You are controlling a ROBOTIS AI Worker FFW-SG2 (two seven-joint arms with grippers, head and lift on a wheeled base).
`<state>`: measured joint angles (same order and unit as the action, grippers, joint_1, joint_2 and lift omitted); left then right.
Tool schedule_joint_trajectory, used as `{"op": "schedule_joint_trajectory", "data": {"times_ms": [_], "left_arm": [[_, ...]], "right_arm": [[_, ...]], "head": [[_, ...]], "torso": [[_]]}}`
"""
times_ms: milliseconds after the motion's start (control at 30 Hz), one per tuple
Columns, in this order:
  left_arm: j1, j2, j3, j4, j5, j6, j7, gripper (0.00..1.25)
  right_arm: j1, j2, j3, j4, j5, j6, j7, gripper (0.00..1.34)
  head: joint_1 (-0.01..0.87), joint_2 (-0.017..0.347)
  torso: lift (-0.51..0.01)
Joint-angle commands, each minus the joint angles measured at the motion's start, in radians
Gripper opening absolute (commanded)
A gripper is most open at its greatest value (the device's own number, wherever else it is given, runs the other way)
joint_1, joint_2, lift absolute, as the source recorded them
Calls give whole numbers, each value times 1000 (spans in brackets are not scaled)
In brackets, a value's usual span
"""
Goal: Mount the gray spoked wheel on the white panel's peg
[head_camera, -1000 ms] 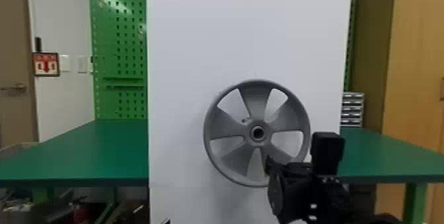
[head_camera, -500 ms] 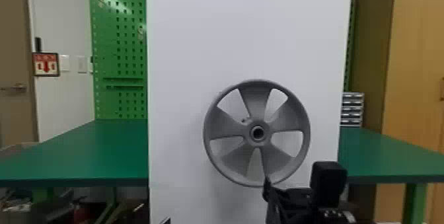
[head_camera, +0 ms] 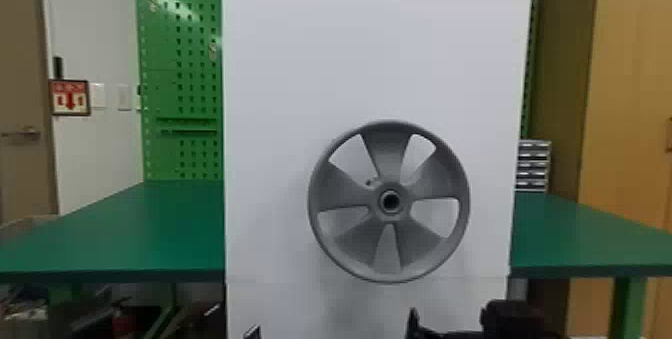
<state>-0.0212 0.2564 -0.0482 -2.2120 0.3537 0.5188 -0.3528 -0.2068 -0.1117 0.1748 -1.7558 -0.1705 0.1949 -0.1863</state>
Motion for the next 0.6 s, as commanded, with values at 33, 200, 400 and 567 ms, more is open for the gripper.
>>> {"op": "schedule_joint_trajectory", "data": {"times_ms": [33,200,400,567], "left_arm": [[0,-3,1,0,-1,-2,0,692],[0,-5,1,0,-1,-3,0,692],[0,-6,1,0,-2,-3,-2,692],[0,-6,1,0,-4,-5,-2,692]], "right_arm": [[50,0,-18,52,5,-84,45,1339],[75,6,-38,125,9,-187,114,1339],[95,26,-75,211,22,-295,202,1339],[113,41,-103,271,37,-358,260,1339]], "head": [[123,-8],[123,-8],[123,-8],[123,-8]], "torso": [[-397],[-397],[-397],[-397]]}}
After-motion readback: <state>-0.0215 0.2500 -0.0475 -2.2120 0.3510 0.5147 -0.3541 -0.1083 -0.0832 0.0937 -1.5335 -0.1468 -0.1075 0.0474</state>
